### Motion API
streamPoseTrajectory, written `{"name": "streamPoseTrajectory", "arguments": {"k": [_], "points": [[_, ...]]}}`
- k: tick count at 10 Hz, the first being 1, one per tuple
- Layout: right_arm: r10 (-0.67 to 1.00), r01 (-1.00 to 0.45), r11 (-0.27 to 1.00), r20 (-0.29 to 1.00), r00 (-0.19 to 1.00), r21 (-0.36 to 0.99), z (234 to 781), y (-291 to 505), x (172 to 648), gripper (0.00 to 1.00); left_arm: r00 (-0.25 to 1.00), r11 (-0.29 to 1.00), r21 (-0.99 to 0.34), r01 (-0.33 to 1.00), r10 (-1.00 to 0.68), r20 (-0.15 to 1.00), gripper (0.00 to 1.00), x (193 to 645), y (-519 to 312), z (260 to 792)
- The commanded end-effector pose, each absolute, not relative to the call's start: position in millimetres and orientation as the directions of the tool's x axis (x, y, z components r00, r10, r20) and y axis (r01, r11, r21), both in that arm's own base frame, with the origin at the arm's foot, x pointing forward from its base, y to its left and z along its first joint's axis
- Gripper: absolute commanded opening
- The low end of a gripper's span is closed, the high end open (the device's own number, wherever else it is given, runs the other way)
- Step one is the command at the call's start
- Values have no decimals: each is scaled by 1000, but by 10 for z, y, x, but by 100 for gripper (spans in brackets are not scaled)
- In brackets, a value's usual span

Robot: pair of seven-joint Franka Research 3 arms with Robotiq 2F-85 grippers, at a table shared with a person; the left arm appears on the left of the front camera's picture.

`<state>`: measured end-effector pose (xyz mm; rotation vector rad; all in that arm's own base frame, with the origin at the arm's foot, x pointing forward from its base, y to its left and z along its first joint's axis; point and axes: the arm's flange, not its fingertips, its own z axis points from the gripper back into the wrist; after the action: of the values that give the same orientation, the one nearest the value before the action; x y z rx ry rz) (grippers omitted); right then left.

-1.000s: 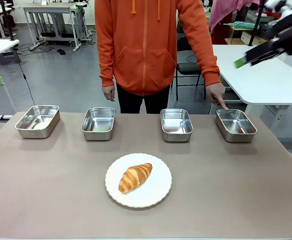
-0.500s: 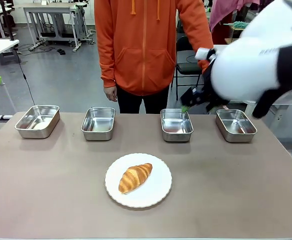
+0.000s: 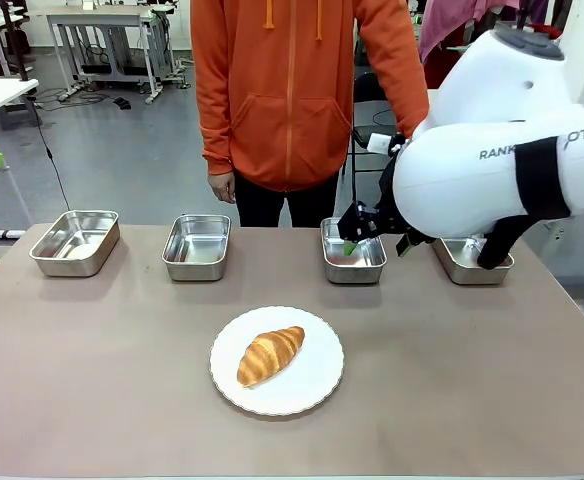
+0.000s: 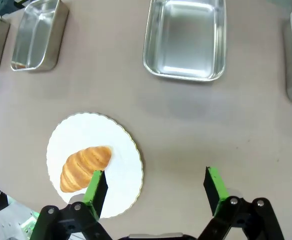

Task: Place the bread in the container.
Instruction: Place the Butter Roll into the Airtight Container indicated by the human.

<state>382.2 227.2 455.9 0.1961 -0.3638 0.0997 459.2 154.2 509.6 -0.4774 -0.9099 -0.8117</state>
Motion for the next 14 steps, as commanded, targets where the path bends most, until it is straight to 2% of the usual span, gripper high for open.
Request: {"name": "streamPoseTrajectory", "arguments": {"k": [1,2,4,5,6,8,10,11,12,14], "points": [[89,-165,973,402,911,160,4598,2228,3817,100,348,615,-28,788,-408,844,100,4583,1541,5106],[62,-132,976,363,930,172,4559,2272,3822,100,348,615,-28,788,-408,844,100,4583,1541,5106],[-123,69,982,318,940,176,4488,2800,3667,100,348,615,-28,788,-408,844,100,4583,1541,5106],[-263,221,958,254,931,181,4388,3061,3607,100,348,615,-28,788,-408,844,100,4583,1541,5106],[-382,355,918,153,911,179,4269,3260,3556,100,348,615,-28,788,-408,844,100,4583,1541,5106],[-548,533,836,139,825,133,4059,3600,3476,100,348,615,-28,788,-408,844,100,4583,1541,5106],[-569,563,807,-22,822,180,3813,3829,3472,100,348,615,-28,788,-408,844,100,4583,1541,5106],[-576,569,797,-28,817,202,3739,3837,3486,100,348,615,-28,788,-408,844,100,4583,1541,5106],[-556,546,826,45,830,141,3881,3628,3297,100,348,615,-28,788,-408,844,100,4583,1541,5106],[-556,546,826,45,830,141,3881,3628,3297,100,348,615,-28,788,-408,844,100,4583,1541,5106]]}}
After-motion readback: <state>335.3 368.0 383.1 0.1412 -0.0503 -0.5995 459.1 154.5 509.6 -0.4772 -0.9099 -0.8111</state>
